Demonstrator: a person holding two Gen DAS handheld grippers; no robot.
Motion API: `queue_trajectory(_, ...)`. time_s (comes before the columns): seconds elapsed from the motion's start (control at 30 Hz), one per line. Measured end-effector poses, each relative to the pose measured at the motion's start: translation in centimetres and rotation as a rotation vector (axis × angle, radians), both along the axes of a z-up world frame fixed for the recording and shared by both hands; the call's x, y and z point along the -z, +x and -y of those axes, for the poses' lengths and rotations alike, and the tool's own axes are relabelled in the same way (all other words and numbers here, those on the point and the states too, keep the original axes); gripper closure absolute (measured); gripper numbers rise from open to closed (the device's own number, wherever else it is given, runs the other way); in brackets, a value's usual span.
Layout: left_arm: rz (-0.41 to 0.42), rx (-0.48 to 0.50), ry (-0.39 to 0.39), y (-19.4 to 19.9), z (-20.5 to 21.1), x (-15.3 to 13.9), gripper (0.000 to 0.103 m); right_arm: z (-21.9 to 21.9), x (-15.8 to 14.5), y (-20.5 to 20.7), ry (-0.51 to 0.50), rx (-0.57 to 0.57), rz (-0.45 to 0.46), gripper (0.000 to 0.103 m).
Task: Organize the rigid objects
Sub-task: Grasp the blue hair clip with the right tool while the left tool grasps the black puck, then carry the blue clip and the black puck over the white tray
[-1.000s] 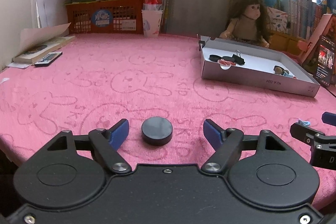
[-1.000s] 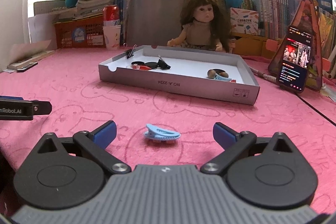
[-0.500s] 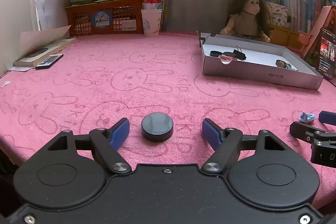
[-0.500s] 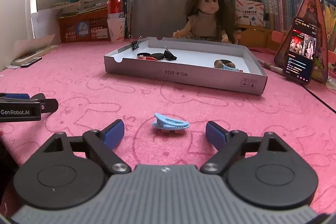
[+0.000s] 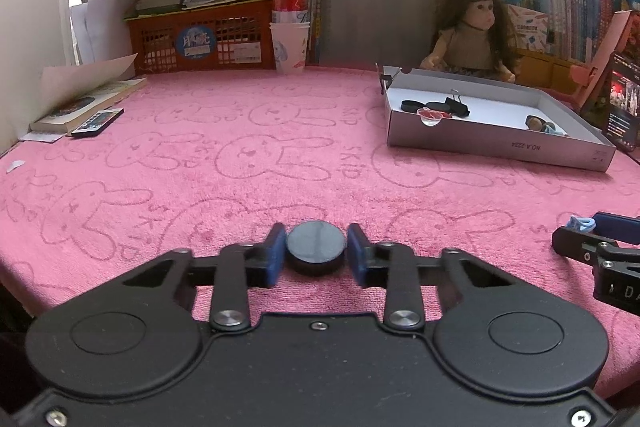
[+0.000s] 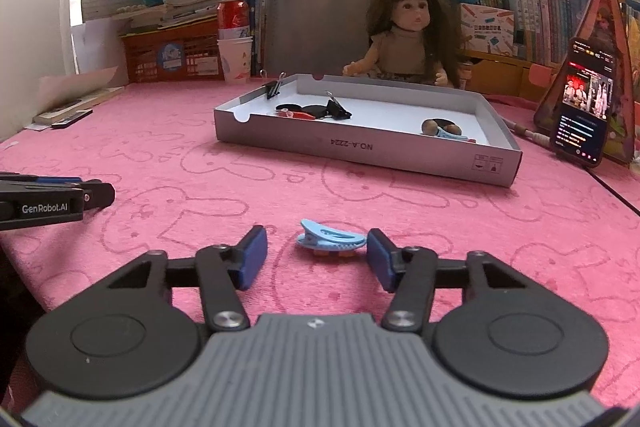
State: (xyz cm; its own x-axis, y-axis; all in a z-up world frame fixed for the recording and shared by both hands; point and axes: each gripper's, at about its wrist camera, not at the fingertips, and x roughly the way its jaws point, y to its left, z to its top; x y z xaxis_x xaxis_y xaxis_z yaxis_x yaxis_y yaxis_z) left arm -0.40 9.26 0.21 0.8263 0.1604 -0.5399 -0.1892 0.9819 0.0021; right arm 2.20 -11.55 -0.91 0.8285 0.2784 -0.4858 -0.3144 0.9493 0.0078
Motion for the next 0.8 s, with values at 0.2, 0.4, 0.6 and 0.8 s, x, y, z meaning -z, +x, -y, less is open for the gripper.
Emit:
queue_trajectory(0.2, -0.003, 0.0, -0.009, -0.1, 0.0, -0.1, 0.073, 0.0, -0.1, 0.2, 0.008, -0.002, -0.007, 0.058)
queue_trajectory(0.4, -0.008, 0.034, -0.041, -0.3, 1.0, -0.4, 0.073, -0.2, -0.3, 0.2, -0.006, -0.02, -0.009, 0.06)
queue_trajectory(0.6, -0.008, 0.094, -0.068, 0.1, 2.8, -0.6, 0.073, -0.2, -0.4, 0.3, -0.002, -0.026, -0.013, 0.06)
queue_trajectory(0.8, 0.001, 0.137, -0.063, 0.8, 4.4, -1.0, 0.073, 0.0, -0.5, 0.3, 0.005, -0.012, -0.009, 0.06)
